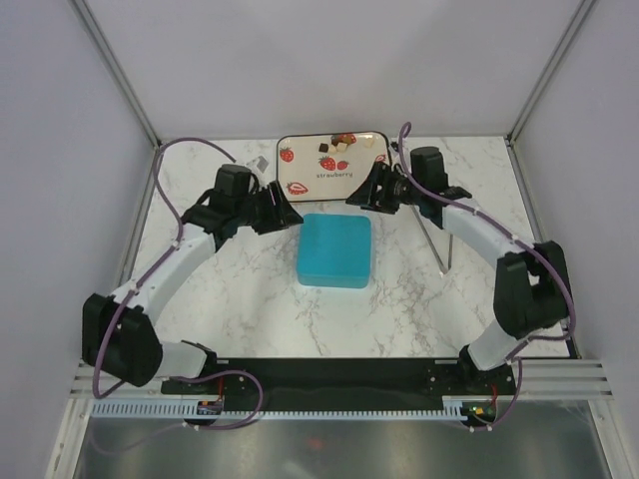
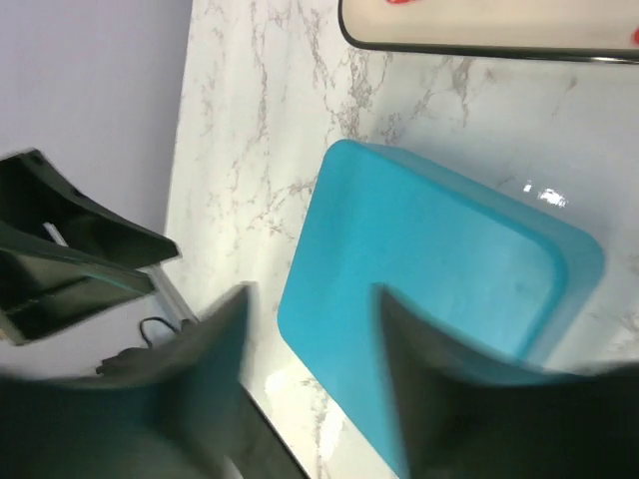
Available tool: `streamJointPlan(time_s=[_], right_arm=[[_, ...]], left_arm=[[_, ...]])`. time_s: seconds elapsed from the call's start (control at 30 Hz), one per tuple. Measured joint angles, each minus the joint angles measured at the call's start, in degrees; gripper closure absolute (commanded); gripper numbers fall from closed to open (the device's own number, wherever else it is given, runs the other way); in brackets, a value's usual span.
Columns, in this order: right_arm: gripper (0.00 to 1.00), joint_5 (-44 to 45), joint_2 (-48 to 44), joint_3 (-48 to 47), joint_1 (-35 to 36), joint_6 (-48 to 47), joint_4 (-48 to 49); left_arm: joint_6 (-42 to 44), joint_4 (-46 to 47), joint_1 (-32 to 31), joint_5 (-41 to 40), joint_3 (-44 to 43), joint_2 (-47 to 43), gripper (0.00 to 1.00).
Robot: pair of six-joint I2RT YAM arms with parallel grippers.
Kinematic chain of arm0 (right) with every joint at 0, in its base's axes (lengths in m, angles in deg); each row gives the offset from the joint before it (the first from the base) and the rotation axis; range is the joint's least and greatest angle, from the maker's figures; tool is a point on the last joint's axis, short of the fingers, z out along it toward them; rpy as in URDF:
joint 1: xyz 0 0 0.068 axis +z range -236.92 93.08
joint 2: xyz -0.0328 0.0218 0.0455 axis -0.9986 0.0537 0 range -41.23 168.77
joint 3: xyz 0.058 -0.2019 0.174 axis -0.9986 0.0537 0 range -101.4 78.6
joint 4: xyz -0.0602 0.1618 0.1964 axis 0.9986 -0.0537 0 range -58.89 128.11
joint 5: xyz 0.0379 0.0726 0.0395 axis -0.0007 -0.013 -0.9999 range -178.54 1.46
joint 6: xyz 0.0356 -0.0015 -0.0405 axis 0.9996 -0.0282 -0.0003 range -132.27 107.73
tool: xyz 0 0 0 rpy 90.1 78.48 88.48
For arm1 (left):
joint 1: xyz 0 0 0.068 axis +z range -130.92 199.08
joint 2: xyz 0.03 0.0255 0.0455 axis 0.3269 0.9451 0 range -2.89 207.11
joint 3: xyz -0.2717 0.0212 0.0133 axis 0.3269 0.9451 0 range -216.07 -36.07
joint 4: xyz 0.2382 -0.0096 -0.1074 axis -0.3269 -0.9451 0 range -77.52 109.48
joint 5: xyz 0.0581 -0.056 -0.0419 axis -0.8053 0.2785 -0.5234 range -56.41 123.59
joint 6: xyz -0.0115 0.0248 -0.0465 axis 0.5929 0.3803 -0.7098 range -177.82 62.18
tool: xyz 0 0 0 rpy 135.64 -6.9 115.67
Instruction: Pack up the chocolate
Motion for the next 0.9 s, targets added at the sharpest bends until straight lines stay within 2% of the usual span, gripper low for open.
streamJointPlan(time_s=[0.03, 0.17, 0.23, 0.27, 0.4, 0.5, 0.7, 0.9], right_arm=[[0.02, 2.01, -2.99, -0.22, 0.31, -1.55, -2.67], [0.02, 10.08, -14.53, 0.00, 2.01, -7.41, -10.03], [0.02, 13.49, -19.93, 0.92, 2.58, -9.09, -12.48], [0.02, 15.23, -22.80, 1.84, 2.75, -9.81, -13.20], [0.02, 21.62, -32.41, 5.05, 2.78, -11.28, -16.35], [0.02, 26.40, -36.33, 7.37, 2.78, -11.21, -17.84], [0.02, 30.27, -36.83, 10.82, 2.78, -10.78, -21.49], [0.02, 31.93, -37.66, 11.13, 2.78, -11.43, -22.69]], left_arm=[[0.37, 0.04, 0.00, -0.02, -0.96, -1.97, 0.41], [1.79, 0.35, 0.00, 0.26, -3.21, -9.33, 0.29], [2.49, 0.35, 0.00, 0.87, -3.67, -12.00, 0.17], [2.84, 0.39, 0.00, 1.16, -3.72, -13.25, 0.01], [3.69, 0.42, -0.11, 2.62, -3.54, -17.31, 0.00], [4.20, 0.83, -0.22, 2.99, -2.12, -20.83, 0.00], [5.86, 2.67, -0.22, 2.93, 2.95, -28.68, 0.00], [7.63, 3.45, -0.22, 2.40, 5.01, -30.40, 0.00]])
